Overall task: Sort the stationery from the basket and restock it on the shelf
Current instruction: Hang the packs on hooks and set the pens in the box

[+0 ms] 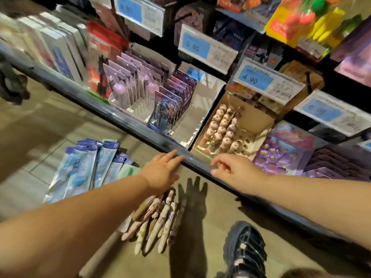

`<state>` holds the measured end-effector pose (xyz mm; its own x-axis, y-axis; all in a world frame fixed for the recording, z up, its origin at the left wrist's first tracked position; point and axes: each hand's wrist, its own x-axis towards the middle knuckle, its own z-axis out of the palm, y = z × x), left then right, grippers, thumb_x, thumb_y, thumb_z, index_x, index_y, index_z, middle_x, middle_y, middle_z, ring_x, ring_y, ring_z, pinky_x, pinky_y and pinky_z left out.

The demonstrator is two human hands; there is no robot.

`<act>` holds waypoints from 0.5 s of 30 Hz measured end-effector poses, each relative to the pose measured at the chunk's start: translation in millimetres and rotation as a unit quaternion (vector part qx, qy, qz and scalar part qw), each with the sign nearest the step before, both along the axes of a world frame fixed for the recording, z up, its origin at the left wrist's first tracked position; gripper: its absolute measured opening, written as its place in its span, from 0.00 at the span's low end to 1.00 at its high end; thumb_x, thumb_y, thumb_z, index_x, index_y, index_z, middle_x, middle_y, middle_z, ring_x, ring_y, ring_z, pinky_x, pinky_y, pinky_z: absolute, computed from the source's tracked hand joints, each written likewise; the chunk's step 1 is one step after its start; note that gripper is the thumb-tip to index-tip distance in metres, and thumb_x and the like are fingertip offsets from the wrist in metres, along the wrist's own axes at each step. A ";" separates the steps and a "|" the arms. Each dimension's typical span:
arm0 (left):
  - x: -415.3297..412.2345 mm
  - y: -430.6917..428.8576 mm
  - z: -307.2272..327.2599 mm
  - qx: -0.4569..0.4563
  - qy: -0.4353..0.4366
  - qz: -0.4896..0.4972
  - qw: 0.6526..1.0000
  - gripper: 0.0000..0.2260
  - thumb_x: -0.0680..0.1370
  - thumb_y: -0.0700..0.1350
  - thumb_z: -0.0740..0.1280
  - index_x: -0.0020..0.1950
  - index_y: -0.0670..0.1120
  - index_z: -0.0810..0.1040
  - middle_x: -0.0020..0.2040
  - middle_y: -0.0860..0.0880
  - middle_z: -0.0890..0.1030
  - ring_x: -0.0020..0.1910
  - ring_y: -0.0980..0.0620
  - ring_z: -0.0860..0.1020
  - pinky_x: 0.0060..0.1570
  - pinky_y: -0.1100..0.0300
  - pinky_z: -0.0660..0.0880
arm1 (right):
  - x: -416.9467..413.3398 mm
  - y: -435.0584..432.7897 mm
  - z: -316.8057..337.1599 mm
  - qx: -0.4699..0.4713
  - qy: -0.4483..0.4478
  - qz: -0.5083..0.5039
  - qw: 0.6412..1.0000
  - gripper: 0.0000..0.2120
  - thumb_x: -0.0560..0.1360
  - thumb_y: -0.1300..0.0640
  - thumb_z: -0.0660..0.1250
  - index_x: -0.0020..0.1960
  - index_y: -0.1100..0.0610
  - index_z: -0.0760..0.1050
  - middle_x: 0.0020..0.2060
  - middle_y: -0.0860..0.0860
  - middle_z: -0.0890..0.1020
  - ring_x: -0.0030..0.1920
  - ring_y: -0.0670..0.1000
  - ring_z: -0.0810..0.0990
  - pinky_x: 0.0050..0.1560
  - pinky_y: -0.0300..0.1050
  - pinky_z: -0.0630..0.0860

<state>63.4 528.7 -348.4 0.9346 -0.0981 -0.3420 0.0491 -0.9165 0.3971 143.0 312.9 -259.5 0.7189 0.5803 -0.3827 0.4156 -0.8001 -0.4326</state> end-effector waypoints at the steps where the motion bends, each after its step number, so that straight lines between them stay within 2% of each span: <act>1: -12.0 7.3 -5.9 0.006 0.017 0.004 1.000 0.28 0.82 0.55 0.58 0.80 0.53 0.53 0.80 0.49 0.52 0.77 0.45 0.54 0.75 0.54 0.53 | -8.1 4.2 -5.2 -0.029 0.024 0.019 0.999 0.07 0.76 0.50 0.68 0.53 0.49 0.77 0.36 0.45 0.76 0.37 0.44 0.73 0.45 0.46 0.74; 3: -41.6 19.3 -20.0 0.020 0.053 0.011 0.998 0.29 0.79 0.62 0.53 0.78 0.51 0.59 0.78 0.48 0.60 0.76 0.45 0.57 0.73 0.54 0.56 | -26.8 17.1 -23.8 -0.094 0.082 0.037 0.991 0.10 0.76 0.48 0.67 0.55 0.50 0.77 0.40 0.45 0.77 0.42 0.46 0.75 0.46 0.43 0.73; 5: -68.7 29.0 -33.8 0.034 0.081 0.014 0.996 0.36 0.72 0.67 0.45 0.76 0.52 0.63 0.76 0.49 0.65 0.73 0.44 0.61 0.71 0.50 0.63 | -41.5 37.6 -49.8 -0.146 0.123 0.018 0.981 0.12 0.77 0.46 0.65 0.56 0.52 0.75 0.45 0.48 0.77 0.48 0.50 0.76 0.46 0.42 0.70; 7: -86.3 39.2 -49.5 0.061 0.113 0.000 0.992 0.31 0.76 0.63 0.52 0.77 0.53 0.61 0.75 0.50 0.64 0.72 0.44 0.61 0.68 0.48 0.66 | -58.0 55.3 -88.6 -0.186 0.179 -0.038 0.965 0.12 0.78 0.45 0.64 0.51 0.54 0.73 0.45 0.52 0.77 0.52 0.55 0.78 0.47 0.44 0.70; 9: -94.4 45.5 -59.9 0.076 0.114 -0.012 0.990 0.27 0.78 0.58 0.60 0.76 0.53 0.61 0.74 0.50 0.65 0.71 0.44 0.61 0.67 0.49 0.66 | -78.5 60.1 -130.1 -0.203 0.230 -0.107 0.946 0.16 0.77 0.43 0.64 0.44 0.55 0.69 0.43 0.54 0.75 0.48 0.56 0.76 0.45 0.45 0.72; 10: -97.2 47.2 -63.0 0.080 0.111 -0.011 0.991 0.27 0.78 0.58 0.61 0.76 0.53 0.61 0.74 0.50 0.65 0.71 0.45 0.62 0.66 0.50 0.66 | -90.2 59.0 -146.7 -0.189 0.261 -0.162 0.933 0.17 0.74 0.41 0.66 0.46 0.55 0.71 0.45 0.55 0.76 0.48 0.55 0.76 0.45 0.46 0.75; 12: -100.5 46.9 -66.4 0.086 0.100 -0.014 0.991 0.30 0.77 0.59 0.63 0.76 0.53 0.61 0.73 0.50 0.65 0.70 0.45 0.62 0.65 0.51 0.65 | -111.3 55.5 -163.4 -0.142 0.307 -0.296 0.893 0.25 0.70 0.40 0.69 0.59 0.55 0.72 0.52 0.53 0.76 0.49 0.53 0.75 0.43 0.45 0.78; 14: -104.1 41.8 -67.9 0.077 0.104 -0.025 0.991 0.32 0.77 0.60 0.63 0.77 0.51 0.58 0.75 0.49 0.62 0.71 0.46 0.61 0.67 0.51 0.64 | -126.9 53.7 -170.9 -0.100 0.347 -0.370 0.856 0.24 0.74 0.45 0.70 0.63 0.57 0.68 0.49 0.51 0.74 0.46 0.50 0.74 0.41 0.41 0.76; 15: -105.2 39.5 -68.3 0.070 0.117 -0.029 0.990 0.33 0.77 0.60 0.63 0.78 0.51 0.56 0.76 0.49 0.60 0.72 0.46 0.59 0.69 0.52 0.63 | -131.8 54.5 -174.8 -0.087 0.354 -0.387 0.847 0.24 0.75 0.48 0.71 0.64 0.58 0.67 0.47 0.50 0.73 0.42 0.47 0.73 0.36 0.37 0.74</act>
